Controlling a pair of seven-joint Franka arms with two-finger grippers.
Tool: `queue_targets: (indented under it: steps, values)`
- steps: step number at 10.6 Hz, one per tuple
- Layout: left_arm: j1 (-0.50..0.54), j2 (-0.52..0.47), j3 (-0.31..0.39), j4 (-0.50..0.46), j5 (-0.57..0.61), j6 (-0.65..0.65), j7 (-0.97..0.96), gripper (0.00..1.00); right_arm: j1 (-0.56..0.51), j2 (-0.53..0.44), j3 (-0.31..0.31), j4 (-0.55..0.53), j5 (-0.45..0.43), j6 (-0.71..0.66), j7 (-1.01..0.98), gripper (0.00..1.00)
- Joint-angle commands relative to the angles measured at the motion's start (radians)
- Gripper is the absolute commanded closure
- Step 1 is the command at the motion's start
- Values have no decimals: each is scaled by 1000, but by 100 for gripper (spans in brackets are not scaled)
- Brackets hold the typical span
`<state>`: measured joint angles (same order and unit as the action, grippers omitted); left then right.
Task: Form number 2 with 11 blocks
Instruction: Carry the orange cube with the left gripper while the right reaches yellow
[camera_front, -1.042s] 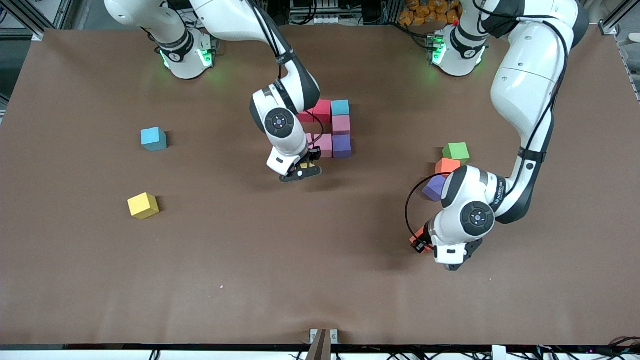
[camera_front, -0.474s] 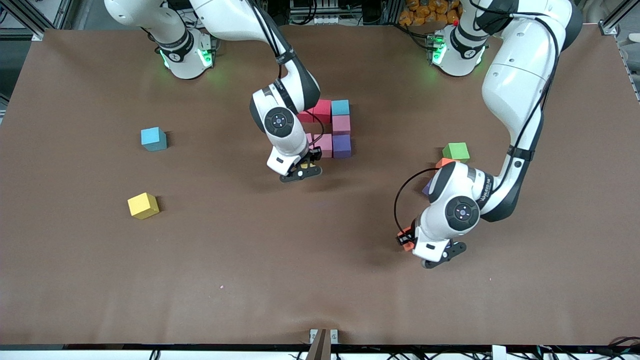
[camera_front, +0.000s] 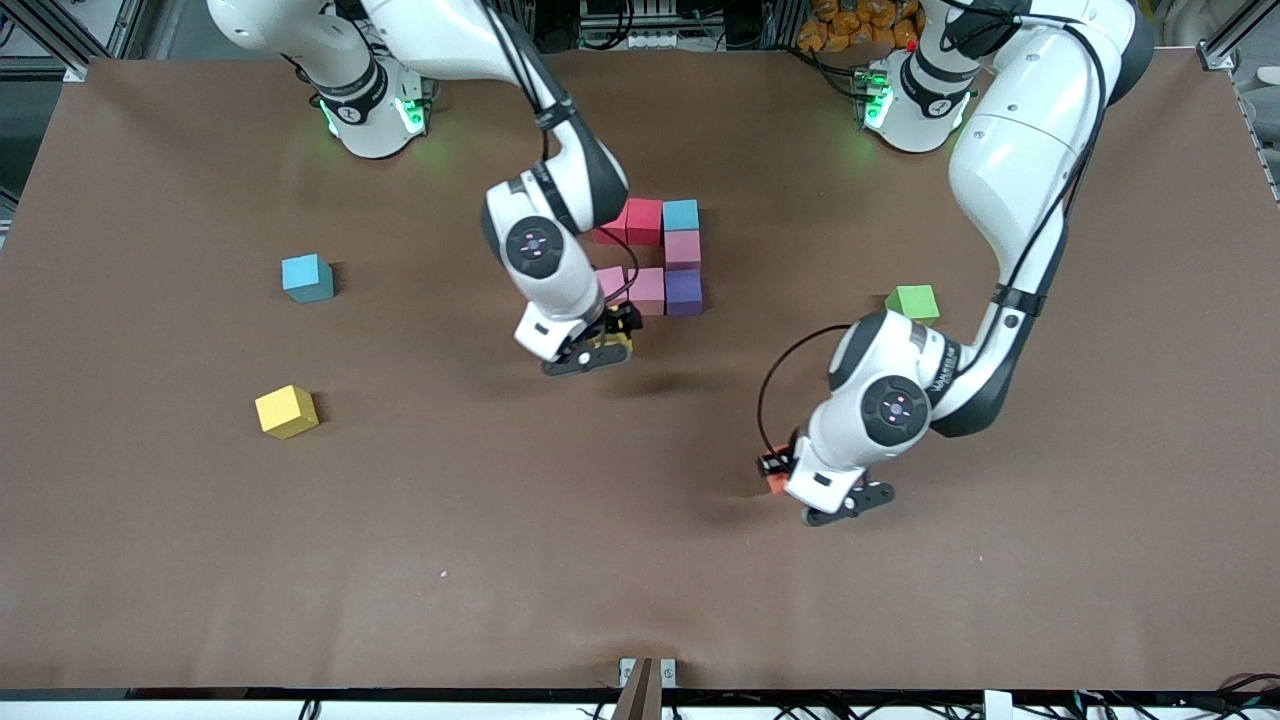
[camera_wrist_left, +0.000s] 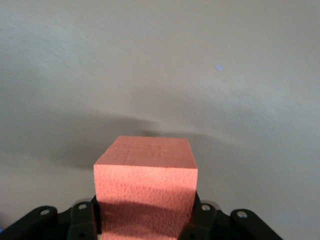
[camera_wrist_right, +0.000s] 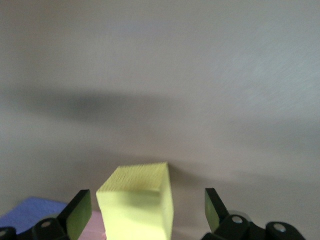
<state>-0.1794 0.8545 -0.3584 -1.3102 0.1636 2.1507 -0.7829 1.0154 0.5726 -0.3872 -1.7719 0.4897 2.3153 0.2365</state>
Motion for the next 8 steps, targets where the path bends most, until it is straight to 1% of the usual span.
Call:
queue_targets:
  steps: [1,2,3,4,5,7,8]
  values:
    - [-61,-11,-5,0,7,-5,13,61,-114,-63,10,-12,12,-83,-29,0]
    - [-92,-8,-5,8,7,-5,17,61,-162,-65,7,-11,-2,-114,-45,0]
    - [-130,0,-2,22,7,-3,22,62,-211,-60,-11,-12,-3,-135,-78,0]
    - [-176,8,7,38,4,-3,17,63,-277,-57,-22,-12,-5,-158,-171,0]
    - [-199,14,7,42,2,-3,16,64,-346,-56,-24,-12,-5,-181,-283,0]
    - [-256,47,7,72,1,4,13,65,-449,-53,-24,-18,-6,-186,-382,0]
    - [-281,76,7,104,1,5,4,65,-498,-50,-25,-20,-37,-185,-413,0]
